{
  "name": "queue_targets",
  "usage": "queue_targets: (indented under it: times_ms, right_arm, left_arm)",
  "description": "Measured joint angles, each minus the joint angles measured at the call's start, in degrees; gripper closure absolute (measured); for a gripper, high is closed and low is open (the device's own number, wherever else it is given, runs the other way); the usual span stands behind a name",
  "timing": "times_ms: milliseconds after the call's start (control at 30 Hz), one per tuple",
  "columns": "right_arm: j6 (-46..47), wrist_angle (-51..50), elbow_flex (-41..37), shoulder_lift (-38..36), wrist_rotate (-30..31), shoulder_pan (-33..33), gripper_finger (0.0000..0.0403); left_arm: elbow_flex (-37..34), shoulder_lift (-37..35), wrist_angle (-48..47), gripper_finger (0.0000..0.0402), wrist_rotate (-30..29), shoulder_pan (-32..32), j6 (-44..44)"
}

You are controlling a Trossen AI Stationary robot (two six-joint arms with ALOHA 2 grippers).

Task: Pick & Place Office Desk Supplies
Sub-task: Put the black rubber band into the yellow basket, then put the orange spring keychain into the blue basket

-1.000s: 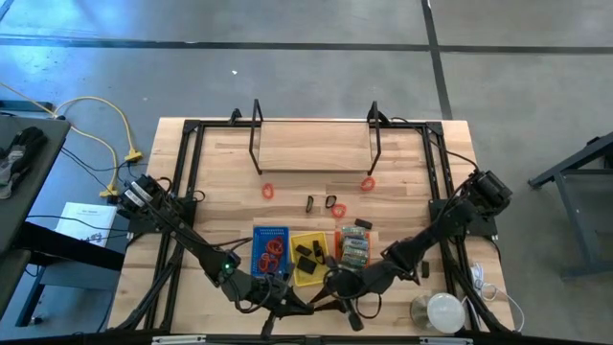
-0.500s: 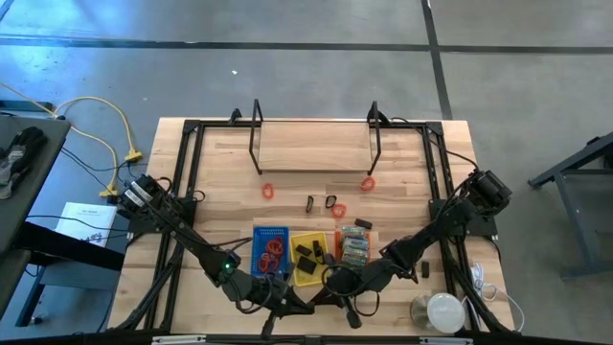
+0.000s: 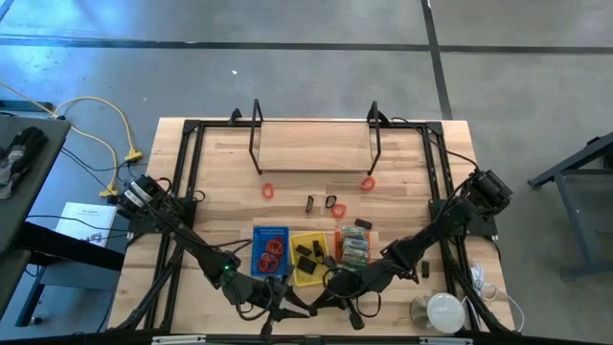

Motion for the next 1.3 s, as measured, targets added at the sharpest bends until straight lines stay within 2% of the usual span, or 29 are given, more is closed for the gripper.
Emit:
queue_targets:
  times_ms: [133, 200, 300, 400, 567, 733, 800, 867, 1033, 1300]
  right_arm:
    - [-0.68, -1.39, 0.02, -0.40, 2.83, 1.08, 0.0400]
    - [-0.66, -4.98, 0.00, -0.91, 6.07, 1.99, 0.0400]
    - [1.28, -9.57, 0.02, -1.12, 12.26, 2.77, 0.0400]
    - [3.80, -12.07, -0.04, -1.08, 15.78, 2.65, 0.0400]
    - [9.21, -14.24, -0.01, 0.48, 16.90, -0.50, 0.0400]
    - [13.69, -18.45, -0.06, 2.22, 19.22, -3.39, 0.0400]
    - [14.26, -19.59, 0.02, 2.20, 19.38, -4.17, 0.0400]
    - [14.29, -20.59, 0.01, 2.20, 19.61, -4.67, 0.0400]
    - [11.28, -20.40, 0.02, 2.18, 20.58, -4.89, 0.0381]
    - [7.25, -21.93, 0.02, 2.18, 21.30, -6.28, 0.0309]
  left_arm:
    - [0.00, 0.00, -0.53, 0.0322, -0.31, -0.01, -0.18]
    - [0.00, 0.00, -0.73, 0.0321, -0.70, -0.33, -0.20]
    - [0.02, -0.02, -2.68, 0.0320, -4.33, -0.97, -0.29]
    - [0.02, 0.00, -5.27, 0.0320, -10.46, -1.78, -0.32]
    - [0.02, 0.00, -6.21, 0.0320, -21.90, -3.06, 0.39]
    - [0.02, 0.00, -6.61, 0.0320, -40.95, -5.17, 3.40]
    - [0.02, 0.00, -6.54, 0.0320, -45.48, -5.91, 3.59]
    - [0.02, 0.00, -6.52, 0.0320, -47.16, -6.40, 3.61]
    - [0.02, -0.01, -6.52, 0.0320, -46.65, -6.46, 3.69]
    - [0.02, 0.00, -7.50, 0.0320, -45.44, -4.62, 5.86]
